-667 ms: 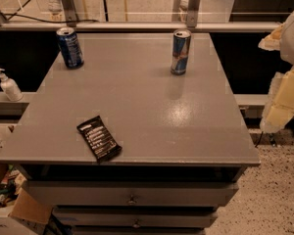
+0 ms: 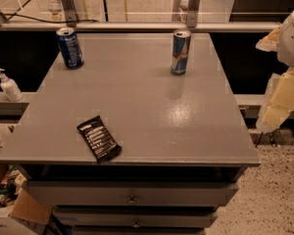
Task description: Move redbull can near pepsi can
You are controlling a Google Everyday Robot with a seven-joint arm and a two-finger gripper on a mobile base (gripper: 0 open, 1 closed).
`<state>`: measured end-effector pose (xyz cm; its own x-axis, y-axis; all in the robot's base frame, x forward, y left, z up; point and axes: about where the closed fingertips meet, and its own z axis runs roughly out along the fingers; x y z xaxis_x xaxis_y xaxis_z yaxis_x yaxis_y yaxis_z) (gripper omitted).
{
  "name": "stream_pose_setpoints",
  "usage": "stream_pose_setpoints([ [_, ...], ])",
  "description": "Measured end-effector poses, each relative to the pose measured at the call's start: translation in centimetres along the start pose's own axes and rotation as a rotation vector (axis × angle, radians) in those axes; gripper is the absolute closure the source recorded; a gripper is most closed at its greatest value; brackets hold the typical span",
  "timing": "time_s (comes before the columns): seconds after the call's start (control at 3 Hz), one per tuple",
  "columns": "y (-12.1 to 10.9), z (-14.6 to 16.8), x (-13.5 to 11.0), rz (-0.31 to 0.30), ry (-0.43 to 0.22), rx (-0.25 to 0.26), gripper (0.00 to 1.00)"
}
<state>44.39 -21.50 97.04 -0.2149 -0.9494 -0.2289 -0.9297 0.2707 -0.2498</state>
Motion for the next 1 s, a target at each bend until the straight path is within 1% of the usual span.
stream_pose_setpoints([
  [0.33,-1.8,2.7,-0.4,0.008,-0.059,0.022,0.00],
  [0.67,-5.7,5.8,-1.2,0.037,-0.124,0.090,0.00],
  [1.0,-9.6,8.2,-2.2,0.093,-0.199,0.146,0.00],
])
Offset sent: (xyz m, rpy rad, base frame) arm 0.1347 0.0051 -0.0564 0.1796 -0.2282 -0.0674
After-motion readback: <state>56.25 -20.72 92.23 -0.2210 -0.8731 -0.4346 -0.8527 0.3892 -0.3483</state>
